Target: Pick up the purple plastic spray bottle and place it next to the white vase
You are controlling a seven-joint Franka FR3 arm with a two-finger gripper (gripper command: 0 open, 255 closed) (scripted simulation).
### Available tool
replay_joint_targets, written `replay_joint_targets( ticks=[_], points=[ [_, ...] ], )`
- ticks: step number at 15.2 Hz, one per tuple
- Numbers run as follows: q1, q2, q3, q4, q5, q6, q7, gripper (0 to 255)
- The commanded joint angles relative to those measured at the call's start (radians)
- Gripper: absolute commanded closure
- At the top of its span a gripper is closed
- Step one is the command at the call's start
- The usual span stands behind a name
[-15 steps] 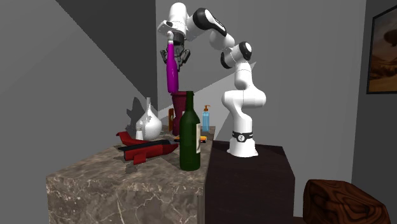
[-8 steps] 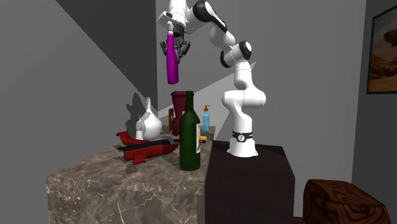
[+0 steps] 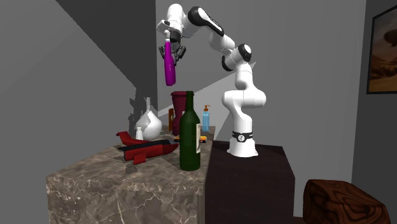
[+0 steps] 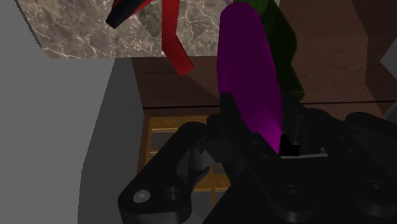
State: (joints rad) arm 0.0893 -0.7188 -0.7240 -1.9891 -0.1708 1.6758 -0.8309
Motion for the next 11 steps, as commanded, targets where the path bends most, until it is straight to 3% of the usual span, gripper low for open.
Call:
replay_joint_targets(
  ticks=[1,11],
  points=[
    [-0.016,-0.022,-0.02,0.014,-0.016,-0.034,-0.034,255],
    [-0.041,-0.065,-0.181,0.154,-0.094,-0.174,-0.233,255]
  ],
)
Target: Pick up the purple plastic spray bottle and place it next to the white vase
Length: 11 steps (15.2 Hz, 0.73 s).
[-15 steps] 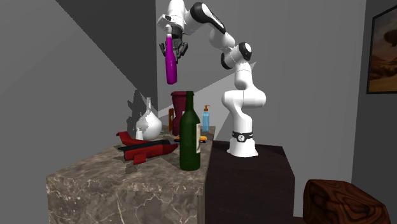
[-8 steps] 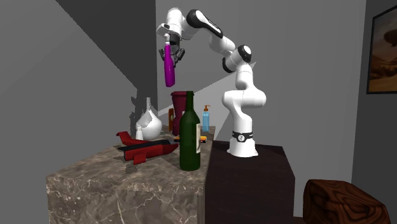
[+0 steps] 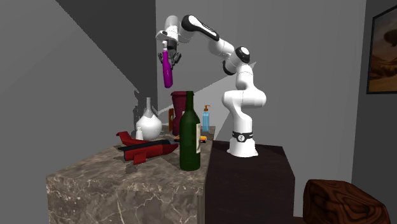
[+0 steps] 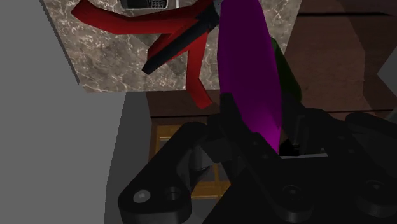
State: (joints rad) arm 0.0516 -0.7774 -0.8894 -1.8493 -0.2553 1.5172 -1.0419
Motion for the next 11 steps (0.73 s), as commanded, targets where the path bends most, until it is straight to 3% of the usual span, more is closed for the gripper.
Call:
replay_joint_targets(
  ticks=[1,8,11],
  points=[
    [-0.001,-0.006,-0.035,0.034,-0.016,-0.029,-0.044,255],
    [0.049,0.005,-0.182,0.2,-0.062,-0.122,-0.185,255],
    [0.03,-0.015,-0.181,0.145,-0.075,-0.087,-0.185,255]
  ],
)
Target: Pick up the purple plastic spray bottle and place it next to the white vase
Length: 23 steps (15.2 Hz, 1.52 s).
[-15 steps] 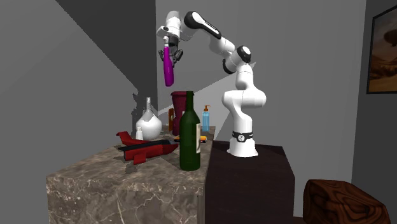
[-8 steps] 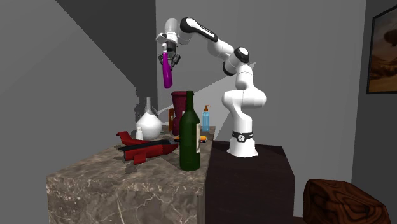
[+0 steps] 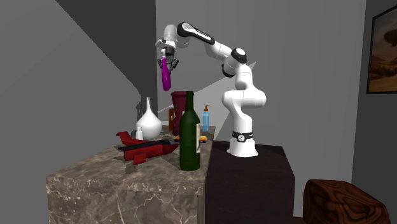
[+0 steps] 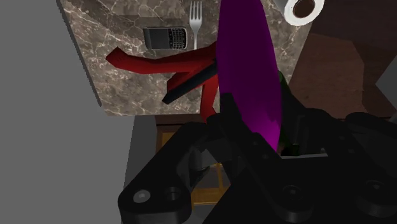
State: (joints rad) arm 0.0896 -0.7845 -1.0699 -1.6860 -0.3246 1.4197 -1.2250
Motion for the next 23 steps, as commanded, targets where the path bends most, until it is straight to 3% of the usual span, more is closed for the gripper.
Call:
replay_joint_targets(
  ticks=[1,23],
  points=[
    [-0.014,-0.014,-0.001,-0.036,-0.009,0.022,-0.003,255],
    [-0.093,-0.113,-0.075,-0.352,-0.108,0.263,-0.016,255]
  ],
)
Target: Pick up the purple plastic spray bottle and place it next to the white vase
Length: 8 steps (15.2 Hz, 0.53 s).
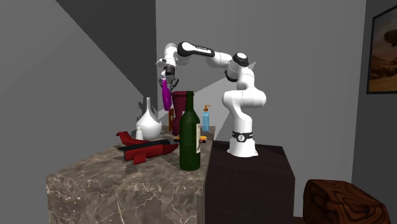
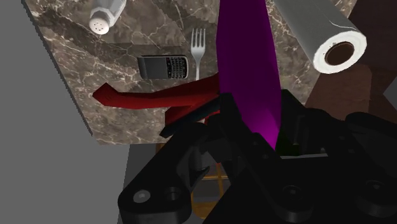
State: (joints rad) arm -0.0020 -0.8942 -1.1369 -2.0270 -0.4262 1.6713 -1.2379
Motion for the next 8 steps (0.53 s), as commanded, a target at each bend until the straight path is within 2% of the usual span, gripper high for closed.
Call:
replay_joint_targets(
  ticks=[1,8],
  points=[
    [-0.004,-0.006,-0.014,-0.023,-0.011,0.022,-0.004,255],
    [-0.012,-0.023,-0.061,-0.099,-0.047,0.096,-0.011,255]
  ],
)
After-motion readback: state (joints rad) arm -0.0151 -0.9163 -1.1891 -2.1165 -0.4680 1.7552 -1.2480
